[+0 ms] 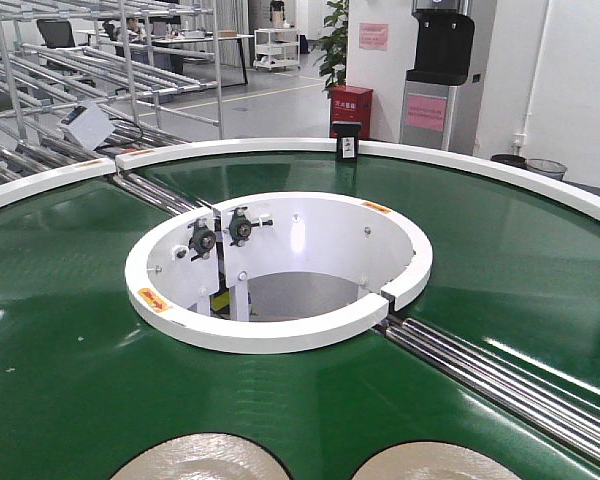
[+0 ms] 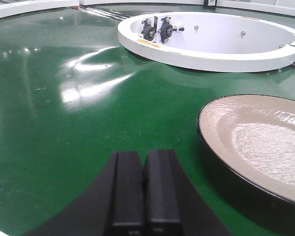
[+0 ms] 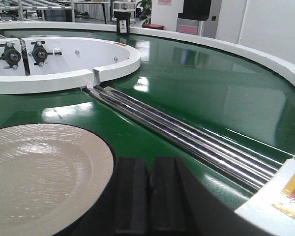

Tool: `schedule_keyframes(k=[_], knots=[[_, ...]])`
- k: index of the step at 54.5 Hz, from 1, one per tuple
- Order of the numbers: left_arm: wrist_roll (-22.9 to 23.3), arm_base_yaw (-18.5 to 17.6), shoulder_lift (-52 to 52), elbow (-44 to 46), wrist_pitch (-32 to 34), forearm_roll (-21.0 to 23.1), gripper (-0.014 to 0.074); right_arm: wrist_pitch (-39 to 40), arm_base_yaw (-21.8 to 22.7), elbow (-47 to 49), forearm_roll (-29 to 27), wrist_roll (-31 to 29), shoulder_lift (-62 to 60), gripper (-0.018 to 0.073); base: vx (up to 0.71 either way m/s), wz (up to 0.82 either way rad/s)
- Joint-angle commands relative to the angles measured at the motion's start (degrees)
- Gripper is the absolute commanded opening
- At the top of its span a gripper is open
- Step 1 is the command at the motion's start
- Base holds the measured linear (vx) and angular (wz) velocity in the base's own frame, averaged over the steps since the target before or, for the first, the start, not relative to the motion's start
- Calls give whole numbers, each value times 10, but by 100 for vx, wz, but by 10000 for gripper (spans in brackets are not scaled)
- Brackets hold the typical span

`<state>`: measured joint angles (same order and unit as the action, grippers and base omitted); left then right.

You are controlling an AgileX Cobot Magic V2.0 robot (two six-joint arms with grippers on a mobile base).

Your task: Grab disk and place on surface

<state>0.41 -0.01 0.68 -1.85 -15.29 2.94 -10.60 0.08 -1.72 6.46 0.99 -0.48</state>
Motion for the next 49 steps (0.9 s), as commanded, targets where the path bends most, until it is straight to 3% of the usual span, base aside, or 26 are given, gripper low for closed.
schedule_keyframes(k=[1, 49], knots=[[5, 0, -3, 13, 46, -1, -8, 49, -1, -4, 8, -1, 0, -8, 0, 0], [5, -1, -3, 13, 46, -1, -8, 60, 0, -4, 7, 0, 0, -8, 0, 0]])
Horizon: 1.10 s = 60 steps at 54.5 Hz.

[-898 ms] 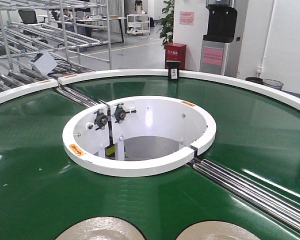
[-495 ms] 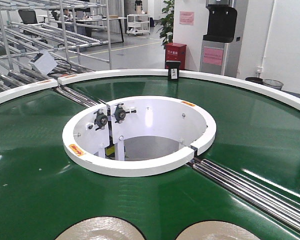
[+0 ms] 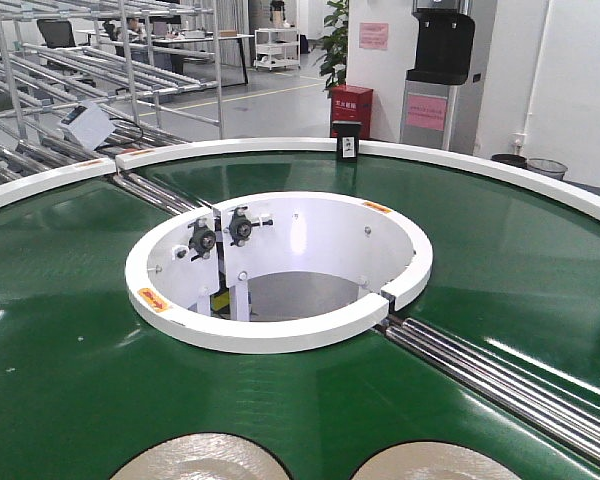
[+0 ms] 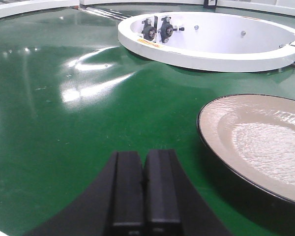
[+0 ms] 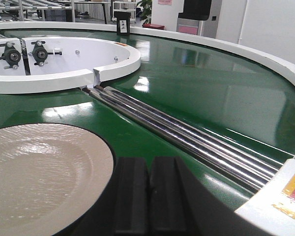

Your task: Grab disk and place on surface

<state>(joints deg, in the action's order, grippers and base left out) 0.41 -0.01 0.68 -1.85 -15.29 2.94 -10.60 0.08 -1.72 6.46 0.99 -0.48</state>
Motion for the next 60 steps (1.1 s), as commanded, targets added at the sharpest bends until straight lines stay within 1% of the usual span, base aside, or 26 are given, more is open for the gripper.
schedule_keyframes(k=[1, 6, 11, 15, 20, 26, 35, 37, 39, 42, 44, 45, 49, 52, 56, 60], knots=[[5, -1, -3, 13, 46, -1, -8, 66, 0, -4, 5, 1, 0, -8, 0, 0], [2, -1, -3, 13, 49, -1, -8, 106, -1, -4, -1, 0, 0, -8, 0, 0], [0, -1, -3, 13, 61, -1, -8, 127, 0, -4, -1, -2, 0, -8, 0, 0], [8, -1, -3, 13, 76, 6, -8, 144, 0, -4, -1, -2, 0, -8, 0, 0], [10, -1, -3, 14, 121, 4, -8, 172, 0, -4, -10, -1, 0, -8, 0, 0], [10, -1, -3, 14, 181, 4, -8, 206, 0, -4, -37, 0, 0, -8, 0, 0], [10, -1, -3, 15, 264, 4, -8, 212, 0, -2, -46, 0, 0, -8, 0, 0], [22, -1, -3, 20, 278, 5, -8, 211, 0, 6, -49, 1, 0, -8, 0, 0], [45, -1, -3, 31, 291, 5, -8, 200, 0, 22, -54, 3, 0, -8, 0, 0], [65, -1, -3, 59, 288, 4, -8, 166, 0, 61, -58, 4, 2, -8, 0, 0], [63, -1, -4, 88, 277, 3, -8, 127, 0, 94, -59, 4, 7, -8, 0, 0], [62, -1, -5, 100, 271, 3, -8, 120, 0, 107, -59, 4, 11, -8, 0, 0], [36, -1, -21, 180, 214, 3, -8, 33, 0, 200, -49, -5, 50, -8, 0, 0], [4, 0, -51, 240, 173, 3, -8, -1, 0, 249, -37, -5, 86, -8, 0, 0], [-29, 0, -99, 316, 131, 3, -8, -16, 0, 296, -37, -4, 135, -8, 0, 0], [-40, 0, -155, 368, 117, 3, -8, -16, 0, 328, -37, -4, 185, -7, 0, 0]])
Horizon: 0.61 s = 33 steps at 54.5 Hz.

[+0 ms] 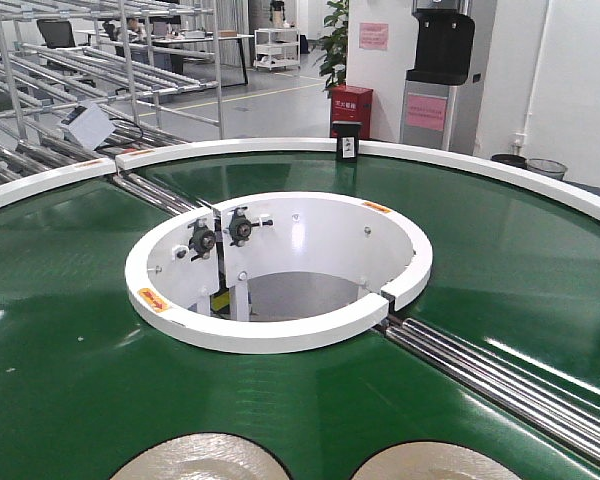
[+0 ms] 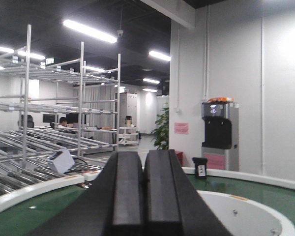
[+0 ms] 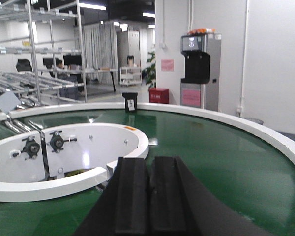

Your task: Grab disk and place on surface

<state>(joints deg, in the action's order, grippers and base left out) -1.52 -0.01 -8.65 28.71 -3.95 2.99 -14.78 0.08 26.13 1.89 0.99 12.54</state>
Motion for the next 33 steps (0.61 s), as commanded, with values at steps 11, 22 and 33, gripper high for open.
schedule_keyframes(k=[11, 22, 33], knots=[[-21, 0, -218, 98, 5, 2, -8, 21, 0, 69, 9, -2, 196, 1, 0, 0], [-21, 0, -332, 96, -78, 3, 29, 22, 0, 69, 6, -2, 293, 56, 0, 0], [1, 0, -416, 96, -150, 5, 190, 22, 0, 69, 6, -2, 333, 173, 0, 0]])
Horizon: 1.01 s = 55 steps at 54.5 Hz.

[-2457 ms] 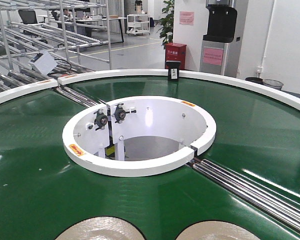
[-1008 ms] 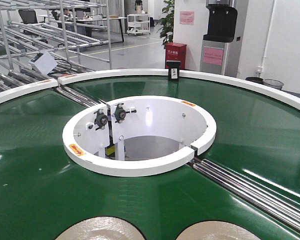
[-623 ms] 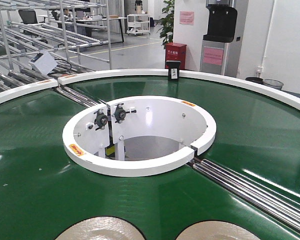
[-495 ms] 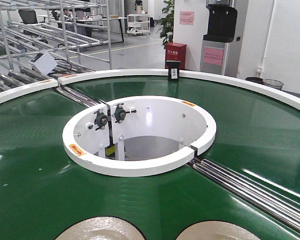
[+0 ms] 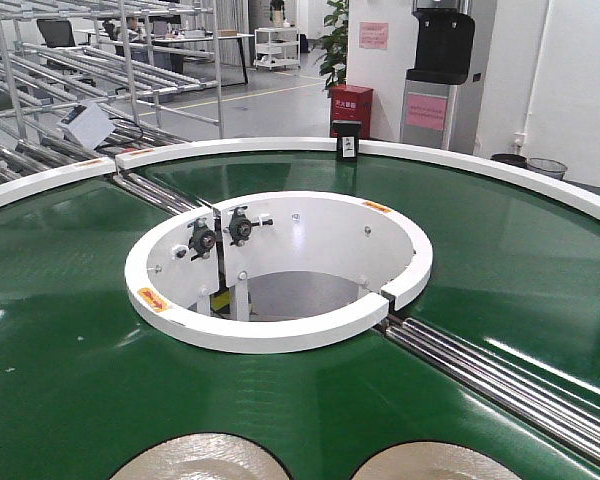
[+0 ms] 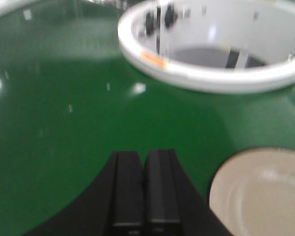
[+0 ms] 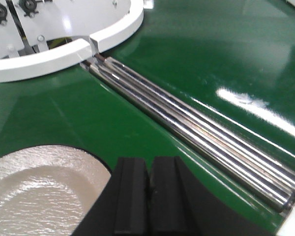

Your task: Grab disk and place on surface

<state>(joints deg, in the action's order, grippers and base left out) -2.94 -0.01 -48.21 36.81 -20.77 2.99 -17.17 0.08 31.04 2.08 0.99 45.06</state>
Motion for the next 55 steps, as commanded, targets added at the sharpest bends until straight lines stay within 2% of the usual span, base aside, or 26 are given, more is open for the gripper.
schedule_keyframes(k=[1, 8, 14, 26, 35, 40, 55], knots=[[18, 0, -28, 15, 16, 5, 214, 46, 0, 20, 4, -2, 9, 183, 0, 0], [22, 0, -70, 15, 15, 3, 358, 46, 0, 20, 4, -2, 18, 295, 0, 0], [23, 0, -104, 15, 14, 3, 430, 48, 0, 16, 4, -2, 18, 377, 0, 0], [42, 0, -170, 18, 13, 50, 436, 44, 0, 15, 4, -2, 18, 444, 0, 0], [6, 0, -232, 19, 0, 142, 405, 44, 0, 15, 5, -2, 18, 444, 0, 0], [-57, 0, -257, 19, -5, 217, 406, 42, 0, 15, 6, -2, 18, 444, 0, 0], [-385, 0, -322, 19, -50, 543, 407, 27, 0, 15, 6, -2, 18, 444, 0, 0]])
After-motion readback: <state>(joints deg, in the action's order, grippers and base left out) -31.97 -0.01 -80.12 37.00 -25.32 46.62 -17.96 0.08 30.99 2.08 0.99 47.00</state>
